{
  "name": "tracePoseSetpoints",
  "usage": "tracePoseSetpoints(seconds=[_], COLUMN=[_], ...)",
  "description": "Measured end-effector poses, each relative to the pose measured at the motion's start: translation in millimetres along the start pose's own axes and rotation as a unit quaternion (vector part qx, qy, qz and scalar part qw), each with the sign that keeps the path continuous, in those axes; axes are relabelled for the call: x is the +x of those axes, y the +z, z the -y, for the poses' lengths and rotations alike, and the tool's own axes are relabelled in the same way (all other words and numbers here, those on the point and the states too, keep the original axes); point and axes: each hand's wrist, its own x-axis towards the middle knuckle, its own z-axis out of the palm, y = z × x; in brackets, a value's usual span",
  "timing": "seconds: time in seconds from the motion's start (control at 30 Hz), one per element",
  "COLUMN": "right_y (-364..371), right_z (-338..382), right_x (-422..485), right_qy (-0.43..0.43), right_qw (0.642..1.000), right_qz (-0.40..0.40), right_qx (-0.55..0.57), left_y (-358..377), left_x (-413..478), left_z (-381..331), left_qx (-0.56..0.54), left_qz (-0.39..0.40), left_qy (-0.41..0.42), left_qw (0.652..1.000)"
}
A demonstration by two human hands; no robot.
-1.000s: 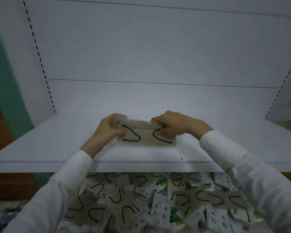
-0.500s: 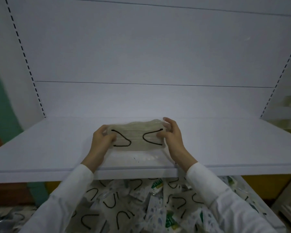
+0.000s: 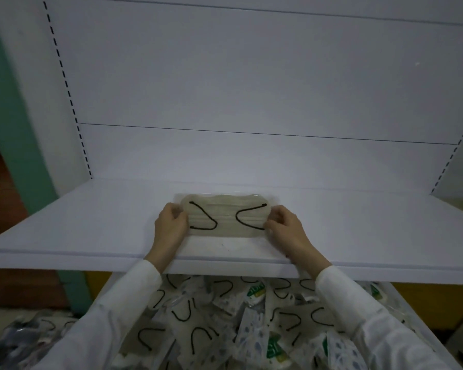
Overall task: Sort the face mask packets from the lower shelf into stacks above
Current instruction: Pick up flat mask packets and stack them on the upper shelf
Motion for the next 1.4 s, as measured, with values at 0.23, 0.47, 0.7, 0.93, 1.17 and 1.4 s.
tracePoseSetpoints(seconds=[0.23,0.47,0.7,0.93,1.17,1.4], right_y=[-12.3,48.8,165.4,277.8,331.9,347.8], right_z=[9.6,52.9,94.4,113.3,103.4,96.4], right_x=[12.6,52.0,107.6,161.4,191.9,197.2], right_qy=[-0.032,-0.007,0.003,0.023,0.015,0.014], right_qw=[0.998,0.998,0.995,0.991,0.983,0.975], right_qz=[0.004,0.034,0.057,0.047,0.073,0.068], right_qx=[-0.061,-0.054,-0.086,-0.122,-0.169,-0.209], left_y=[-24.9,-89.1,-169.1,-215.2,-225.6,-221.6], left_x=[12.7,62.1,158.5,252.9,297.3,307.5], left_z=[-5.3,-0.5,28.0,64.9,100.9,111.3], left_qx=[0.088,0.089,0.257,0.347,0.382,0.393], left_qz=[-0.037,-0.078,-0.047,-0.008,0.006,0.03], left_qy=[0.031,0.02,0.047,0.057,0.034,0.035], left_qw=[0.995,0.993,0.964,0.936,0.924,0.918])
